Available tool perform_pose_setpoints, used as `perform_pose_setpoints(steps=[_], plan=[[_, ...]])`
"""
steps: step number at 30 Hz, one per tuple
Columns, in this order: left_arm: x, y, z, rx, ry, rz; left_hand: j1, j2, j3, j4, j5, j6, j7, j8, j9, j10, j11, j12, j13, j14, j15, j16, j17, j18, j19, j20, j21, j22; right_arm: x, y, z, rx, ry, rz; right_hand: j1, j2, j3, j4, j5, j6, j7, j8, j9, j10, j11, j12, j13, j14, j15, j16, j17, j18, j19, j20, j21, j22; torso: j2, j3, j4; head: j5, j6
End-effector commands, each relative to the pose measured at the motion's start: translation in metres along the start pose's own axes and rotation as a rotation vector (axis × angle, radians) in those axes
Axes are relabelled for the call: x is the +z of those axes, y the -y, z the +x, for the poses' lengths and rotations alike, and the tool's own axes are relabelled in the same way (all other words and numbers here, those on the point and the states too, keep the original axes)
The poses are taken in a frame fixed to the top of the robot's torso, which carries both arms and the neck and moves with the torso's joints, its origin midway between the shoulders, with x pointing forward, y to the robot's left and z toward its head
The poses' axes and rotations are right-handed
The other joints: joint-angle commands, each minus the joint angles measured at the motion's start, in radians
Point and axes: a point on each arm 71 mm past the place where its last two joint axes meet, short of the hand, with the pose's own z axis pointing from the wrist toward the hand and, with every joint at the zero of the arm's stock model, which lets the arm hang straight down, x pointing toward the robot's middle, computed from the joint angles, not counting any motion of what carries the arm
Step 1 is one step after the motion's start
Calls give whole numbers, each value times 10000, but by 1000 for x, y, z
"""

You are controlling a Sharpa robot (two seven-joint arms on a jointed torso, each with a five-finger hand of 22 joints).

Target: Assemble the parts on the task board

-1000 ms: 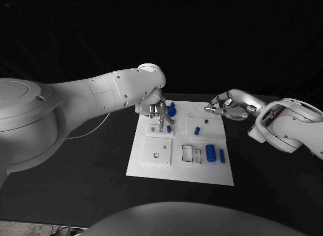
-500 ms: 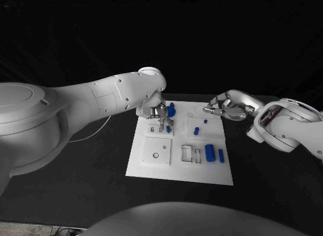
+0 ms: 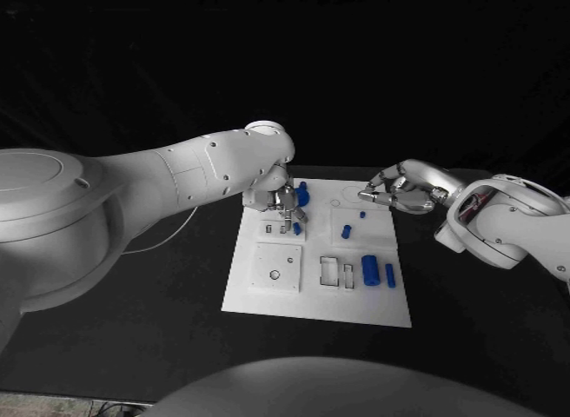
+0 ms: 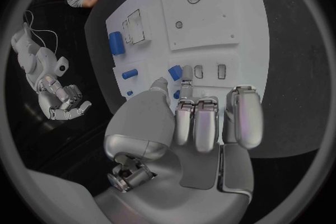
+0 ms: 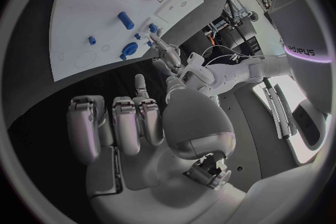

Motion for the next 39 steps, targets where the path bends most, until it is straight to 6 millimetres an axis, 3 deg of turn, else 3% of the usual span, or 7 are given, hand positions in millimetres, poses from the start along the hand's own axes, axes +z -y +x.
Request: perform_pose_setpoints(steps=[1,15,25,39], plan=[[-1,-8,0,-95,-9,-1483,132,-19,88,-13,56,57,22,-65,15,1058,-61,24,2630,1036,-69,25,2634,-106,340,-71,-26,2147,0,-1,2,-3,-201,-56,85,9,-45,-37,-7,51,-3,67,12,1041,70,27,2633,1026,81,34,2630,79,460,46,-53,2346,5,-5,4,-15,-2],[0,-3,0,-92,-17,-1470,292,-28,242,-103,141,155,-3,-117,78,1058,-78,24,2630,1036,-80,25,2634,-107,344,-76,-22,2150,0,-1,3,8,-318,-3,151,7,-53,-30,-82,49,2,83,37,1041,77,27,2633,1026,87,34,2630,93,421,52,-99,2327,1,0,-5,45,-2],[1,-1,0,-90,-89,-1473,448,-45,429,-202,75,175,-16,-204,132,1058,-92,24,2630,1036,-94,25,2634,-104,340,-88,-38,2146,0,0,4,16,-404,15,169,8,-58,-25,-115,49,4,89,46,1041,77,27,2633,1026,90,34,2630,97,409,54,-113,2321,-6,-3,-2,-4,-2],[1,-1,2,2,-128,-1519,807,-228,934,-551,-17,233,-57,-352,315,1058,-131,24,2630,1036,-129,25,2634,-97,328,-122,-80,2137,-1,1,4,17,-439,37,183,11,-67,-13,-156,46,3,94,55,1041,78,27,2633,1026,91,34,2630,105,389,56,-137,2311,-12,0,8,7,-2]])
